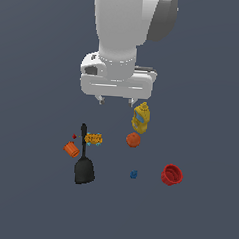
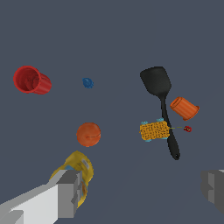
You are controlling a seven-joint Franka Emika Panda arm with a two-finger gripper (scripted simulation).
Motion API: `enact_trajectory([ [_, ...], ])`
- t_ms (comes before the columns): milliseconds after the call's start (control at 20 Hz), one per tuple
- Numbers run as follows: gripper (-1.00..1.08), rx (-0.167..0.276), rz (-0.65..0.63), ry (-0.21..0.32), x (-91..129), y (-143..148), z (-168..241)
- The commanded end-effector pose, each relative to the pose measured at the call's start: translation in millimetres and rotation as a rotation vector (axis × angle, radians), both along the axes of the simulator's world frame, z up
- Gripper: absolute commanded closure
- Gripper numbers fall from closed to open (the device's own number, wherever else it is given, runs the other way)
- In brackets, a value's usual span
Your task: Pick up a designated object from a clutter of objects.
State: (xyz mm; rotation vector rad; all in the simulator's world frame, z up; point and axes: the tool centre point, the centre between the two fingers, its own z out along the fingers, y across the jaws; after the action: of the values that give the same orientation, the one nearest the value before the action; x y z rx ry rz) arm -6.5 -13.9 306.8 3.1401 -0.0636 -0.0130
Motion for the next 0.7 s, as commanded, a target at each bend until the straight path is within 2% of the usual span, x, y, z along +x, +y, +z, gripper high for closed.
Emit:
enact_trajectory([
  [0,-0.92,0.000,0.000,0.000,0,0,0],
  [650,-0.92,-0.020,0.003,-0.012,-3,5,9],
])
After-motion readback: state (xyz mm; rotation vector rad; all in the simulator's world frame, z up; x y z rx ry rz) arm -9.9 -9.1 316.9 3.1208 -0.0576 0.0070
